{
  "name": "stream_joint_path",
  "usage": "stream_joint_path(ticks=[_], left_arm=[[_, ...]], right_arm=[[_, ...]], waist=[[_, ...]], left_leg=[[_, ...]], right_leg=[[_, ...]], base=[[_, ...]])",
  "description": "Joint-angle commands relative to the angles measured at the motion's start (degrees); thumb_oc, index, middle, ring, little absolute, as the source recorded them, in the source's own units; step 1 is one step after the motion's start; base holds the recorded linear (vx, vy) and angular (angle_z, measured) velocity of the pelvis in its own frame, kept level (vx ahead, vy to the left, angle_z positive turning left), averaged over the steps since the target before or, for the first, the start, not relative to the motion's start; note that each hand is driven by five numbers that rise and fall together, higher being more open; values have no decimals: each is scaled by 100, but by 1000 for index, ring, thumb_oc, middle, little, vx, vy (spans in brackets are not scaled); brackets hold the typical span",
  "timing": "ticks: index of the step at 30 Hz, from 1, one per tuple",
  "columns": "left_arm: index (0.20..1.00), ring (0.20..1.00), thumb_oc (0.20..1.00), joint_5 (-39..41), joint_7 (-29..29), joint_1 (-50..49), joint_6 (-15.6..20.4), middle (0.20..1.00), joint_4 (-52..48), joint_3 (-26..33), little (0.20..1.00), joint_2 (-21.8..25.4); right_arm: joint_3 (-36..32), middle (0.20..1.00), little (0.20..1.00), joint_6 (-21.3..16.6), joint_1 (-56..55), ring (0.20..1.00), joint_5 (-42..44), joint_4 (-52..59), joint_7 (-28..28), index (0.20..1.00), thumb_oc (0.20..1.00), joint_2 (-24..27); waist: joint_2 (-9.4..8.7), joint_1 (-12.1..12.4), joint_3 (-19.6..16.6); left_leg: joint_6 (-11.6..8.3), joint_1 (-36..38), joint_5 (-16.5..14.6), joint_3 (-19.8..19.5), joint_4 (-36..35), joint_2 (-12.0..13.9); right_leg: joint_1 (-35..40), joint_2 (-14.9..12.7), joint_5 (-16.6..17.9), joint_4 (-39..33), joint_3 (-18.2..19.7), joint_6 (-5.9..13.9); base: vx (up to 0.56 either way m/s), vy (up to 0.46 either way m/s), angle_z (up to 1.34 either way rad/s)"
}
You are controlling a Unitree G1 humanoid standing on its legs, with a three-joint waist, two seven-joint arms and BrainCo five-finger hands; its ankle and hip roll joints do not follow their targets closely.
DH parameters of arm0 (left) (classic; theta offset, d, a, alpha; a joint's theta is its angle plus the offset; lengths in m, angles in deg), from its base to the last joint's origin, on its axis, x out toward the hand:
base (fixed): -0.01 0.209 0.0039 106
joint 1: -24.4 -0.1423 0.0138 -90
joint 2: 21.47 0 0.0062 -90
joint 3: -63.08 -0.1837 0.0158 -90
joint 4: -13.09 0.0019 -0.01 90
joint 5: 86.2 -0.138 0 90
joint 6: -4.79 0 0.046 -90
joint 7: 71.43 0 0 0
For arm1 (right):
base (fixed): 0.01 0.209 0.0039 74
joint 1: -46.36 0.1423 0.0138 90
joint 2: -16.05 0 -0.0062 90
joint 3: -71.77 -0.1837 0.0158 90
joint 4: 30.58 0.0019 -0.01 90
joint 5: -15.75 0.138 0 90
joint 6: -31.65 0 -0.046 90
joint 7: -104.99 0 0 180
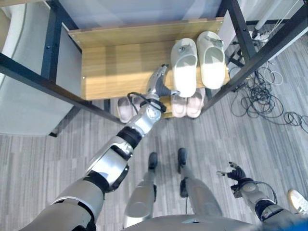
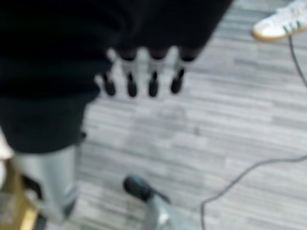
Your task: Arrange the slippers neatly on the shoe rack.
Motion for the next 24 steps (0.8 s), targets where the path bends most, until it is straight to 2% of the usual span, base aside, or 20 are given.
stream_joint_path(ticks=[1, 12, 24], left_arm=[[1000, 1000, 1000, 156, -61, 456, 284, 1000, 311, -109, 1000, -381], [1000, 1000, 1000, 192, -9, 755, 301, 1000, 512, -240, 1000, -667], [1000, 1000, 1000, -231, 97, 1065, 171, 1000, 659, -380, 1000, -646]], right_arm=[[101, 1000, 1000, -6, 111, 1000, 107, -1, 141, 1000, 1000, 175], [160, 1000, 1000, -19, 140, 1000, 96, 5, 179, 1000, 1000, 242], [184, 1000, 1000, 9, 327, 1000, 3, -38, 268, 1000, 1000, 437]], waist=[[185, -37, 152], [140, -97, 134], [101, -125, 216]], left_leg=[[-7, -466, -326, -228, 217, 308], [-6, -477, -316, -215, 169, 317], [-21, -601, -304, -218, 227, 330]], right_leg=[[-170, -295, -841, 553, 159, 272], [-223, -273, -842, 566, 172, 272], [-365, -279, -837, 632, 193, 272]], base=[[0, 0, 0], [0, 0, 0], [0, 0, 0]])
